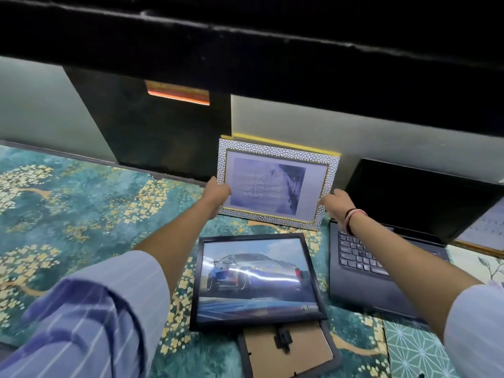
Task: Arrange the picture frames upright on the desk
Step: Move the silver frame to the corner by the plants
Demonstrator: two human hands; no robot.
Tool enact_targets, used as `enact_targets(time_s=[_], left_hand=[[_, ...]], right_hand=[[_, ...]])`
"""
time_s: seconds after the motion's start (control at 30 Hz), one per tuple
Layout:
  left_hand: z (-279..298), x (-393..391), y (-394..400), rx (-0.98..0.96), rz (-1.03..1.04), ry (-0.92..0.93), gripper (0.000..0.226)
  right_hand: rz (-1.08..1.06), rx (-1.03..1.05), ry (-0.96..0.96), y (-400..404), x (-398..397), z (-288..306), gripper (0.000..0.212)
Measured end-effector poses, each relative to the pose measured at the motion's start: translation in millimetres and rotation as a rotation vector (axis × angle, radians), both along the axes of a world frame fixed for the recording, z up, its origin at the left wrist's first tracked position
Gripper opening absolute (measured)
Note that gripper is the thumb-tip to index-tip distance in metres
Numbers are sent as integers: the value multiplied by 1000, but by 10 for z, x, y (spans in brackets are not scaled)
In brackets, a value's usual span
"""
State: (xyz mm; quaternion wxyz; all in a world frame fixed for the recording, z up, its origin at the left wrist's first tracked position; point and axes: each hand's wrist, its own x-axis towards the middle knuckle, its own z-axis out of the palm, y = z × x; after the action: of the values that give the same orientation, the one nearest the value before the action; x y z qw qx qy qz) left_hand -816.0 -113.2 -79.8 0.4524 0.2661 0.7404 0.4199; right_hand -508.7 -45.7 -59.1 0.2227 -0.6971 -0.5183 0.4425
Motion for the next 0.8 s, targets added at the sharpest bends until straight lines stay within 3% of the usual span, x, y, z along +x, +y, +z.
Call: enact_targets(time_s=[0.07,0.2,0.3,0.47,0.5,0.6,0.8], left_hand=[[-91,-35,88,-16,-22,-24,82],[-262,-107,205,-21,-4,-43,79],[-290,-110,201,1,28,-52,74],[-58,-70,-156,107,52,-39,35],[25,-57,-260,123,51,-46,39],[324,-6,-551,157,95,-40,51],[751,350,-949,176,90,23,57]], right_hand=[[-18,-34,79,42,-40,-64,15],[-28,-49,175,115,-59,-154,36],[36,-58,139,164,20,-192,33],[-11,-28,266,-30,72,-67,20],[-15,-10,305,-88,104,-64,18],[-9,10,353,-355,189,98,39],[-78,37,413,-997,498,446,42]])
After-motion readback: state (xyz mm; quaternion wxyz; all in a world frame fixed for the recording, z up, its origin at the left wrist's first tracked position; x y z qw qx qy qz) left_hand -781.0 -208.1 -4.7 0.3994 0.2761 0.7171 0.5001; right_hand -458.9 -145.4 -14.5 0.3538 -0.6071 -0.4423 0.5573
